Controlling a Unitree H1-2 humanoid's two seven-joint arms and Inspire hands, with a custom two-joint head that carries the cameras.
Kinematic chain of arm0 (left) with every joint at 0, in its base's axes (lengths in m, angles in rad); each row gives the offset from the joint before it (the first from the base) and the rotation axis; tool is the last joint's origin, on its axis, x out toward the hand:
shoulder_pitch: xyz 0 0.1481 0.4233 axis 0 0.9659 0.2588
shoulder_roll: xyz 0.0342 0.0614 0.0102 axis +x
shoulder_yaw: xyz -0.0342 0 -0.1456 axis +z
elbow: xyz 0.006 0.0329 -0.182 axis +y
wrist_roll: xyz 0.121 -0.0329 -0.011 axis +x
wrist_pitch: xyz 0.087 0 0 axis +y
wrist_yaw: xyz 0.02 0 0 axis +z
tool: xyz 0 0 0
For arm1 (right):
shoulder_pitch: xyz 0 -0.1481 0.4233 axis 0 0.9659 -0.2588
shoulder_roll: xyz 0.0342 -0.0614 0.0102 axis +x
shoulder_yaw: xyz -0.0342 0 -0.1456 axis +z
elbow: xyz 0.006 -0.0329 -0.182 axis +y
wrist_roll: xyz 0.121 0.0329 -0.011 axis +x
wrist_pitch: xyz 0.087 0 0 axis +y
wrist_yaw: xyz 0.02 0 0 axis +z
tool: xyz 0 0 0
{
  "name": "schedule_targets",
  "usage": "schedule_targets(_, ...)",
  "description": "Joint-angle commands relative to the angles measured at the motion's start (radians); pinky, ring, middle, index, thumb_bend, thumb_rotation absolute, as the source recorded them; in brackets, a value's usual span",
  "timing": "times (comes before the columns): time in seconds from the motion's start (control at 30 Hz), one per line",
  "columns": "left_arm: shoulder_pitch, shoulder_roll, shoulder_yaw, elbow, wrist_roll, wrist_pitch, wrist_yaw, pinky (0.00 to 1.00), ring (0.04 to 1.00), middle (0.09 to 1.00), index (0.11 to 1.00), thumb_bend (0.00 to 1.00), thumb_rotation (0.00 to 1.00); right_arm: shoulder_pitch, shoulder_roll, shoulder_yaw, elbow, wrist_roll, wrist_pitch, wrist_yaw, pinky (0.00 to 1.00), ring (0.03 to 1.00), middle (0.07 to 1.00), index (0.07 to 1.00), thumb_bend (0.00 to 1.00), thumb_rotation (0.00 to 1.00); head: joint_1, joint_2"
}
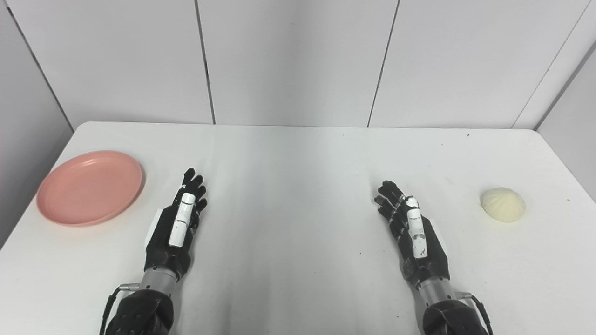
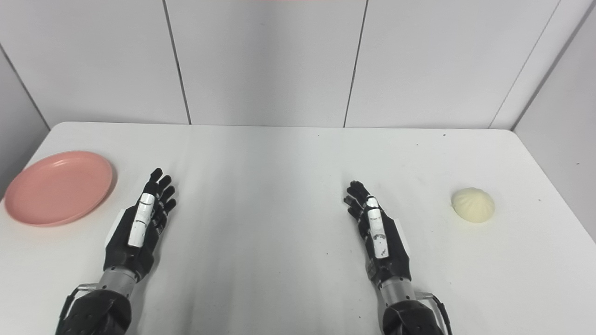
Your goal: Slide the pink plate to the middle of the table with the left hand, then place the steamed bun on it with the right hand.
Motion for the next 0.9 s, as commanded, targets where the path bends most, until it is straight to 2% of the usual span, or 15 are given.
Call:
schedule_targets(0.0,-0.033,0.001,-0.003,-0.029,-0.001,-0.004,-0.006,1.0,1.0,1.0,1.0,0.76,0.86,-0.018,0.0,0.002,-0.018,0.007,-0.03,0.008,0.94,0.885,0.89,0.863,0.79,0.95,0.002,0.003)
schedule_targets(0.37,-0.035,0.01,0.001,-0.031,-0.014,0.0,-0.019,1.0,1.0,1.0,1.0,0.74,0.85,-0.017,0.009,0.007,-0.025,0.002,-0.026,0.002,0.93,0.883,0.889,0.86,0.8,0.95,-0.005,0.005)
schedule_targets(0.87,-0.037,-0.005,-0.005,-0.021,-0.006,-0.002,-0.008,1.0,1.0,1.0,1.0,0.77,0.84,-0.021,-0.006,0.001,-0.003,0.008,-0.038,0.014,0.94,0.885,0.893,0.86,0.8,0.96,0.014,-0.009)
